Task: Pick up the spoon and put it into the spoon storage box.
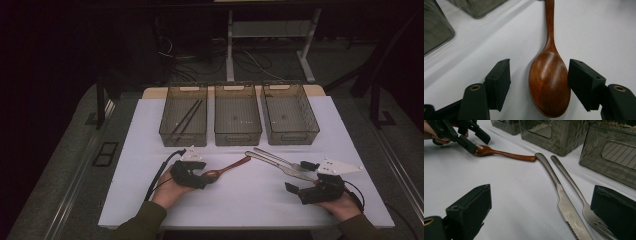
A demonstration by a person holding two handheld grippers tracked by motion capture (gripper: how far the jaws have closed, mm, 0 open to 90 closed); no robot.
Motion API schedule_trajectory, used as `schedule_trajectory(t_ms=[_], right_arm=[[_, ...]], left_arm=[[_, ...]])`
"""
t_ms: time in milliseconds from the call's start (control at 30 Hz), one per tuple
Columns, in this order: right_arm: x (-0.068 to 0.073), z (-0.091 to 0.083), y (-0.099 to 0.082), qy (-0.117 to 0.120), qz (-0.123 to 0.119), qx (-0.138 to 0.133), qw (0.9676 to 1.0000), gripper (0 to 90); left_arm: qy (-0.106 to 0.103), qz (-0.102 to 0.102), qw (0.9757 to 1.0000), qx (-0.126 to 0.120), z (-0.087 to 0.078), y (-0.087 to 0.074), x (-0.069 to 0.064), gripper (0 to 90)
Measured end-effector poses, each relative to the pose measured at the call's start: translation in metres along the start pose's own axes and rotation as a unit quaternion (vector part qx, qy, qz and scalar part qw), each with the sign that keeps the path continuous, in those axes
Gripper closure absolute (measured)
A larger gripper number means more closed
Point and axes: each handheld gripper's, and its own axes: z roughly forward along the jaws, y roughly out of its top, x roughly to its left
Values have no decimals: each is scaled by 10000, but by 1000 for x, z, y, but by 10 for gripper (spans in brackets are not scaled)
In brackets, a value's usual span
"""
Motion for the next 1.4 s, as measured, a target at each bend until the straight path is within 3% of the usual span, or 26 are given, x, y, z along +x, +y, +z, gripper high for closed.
schedule_trajectory(t_ms=[500,900,1000,1200,1400], right_arm=[[0,0,0,-3,0,-1,10000,26],[0,-1,0,-17,11,-1,10000,25],[0,-1,0,-21,8,-4,10000,25],[0,-2,0,-24,23,-2,10000,26],[-1,-2,0,-26,18,0,10000,25]], left_arm=[[-1,102,9999,134,2,0,-3,398],[12,470,9983,338,4,4,-14,445],[152,687,9967,413,5,4,-19,469],[183,720,9963,427,5,5,-21,490],[349,922,9938,521,4,7,-27,498]])
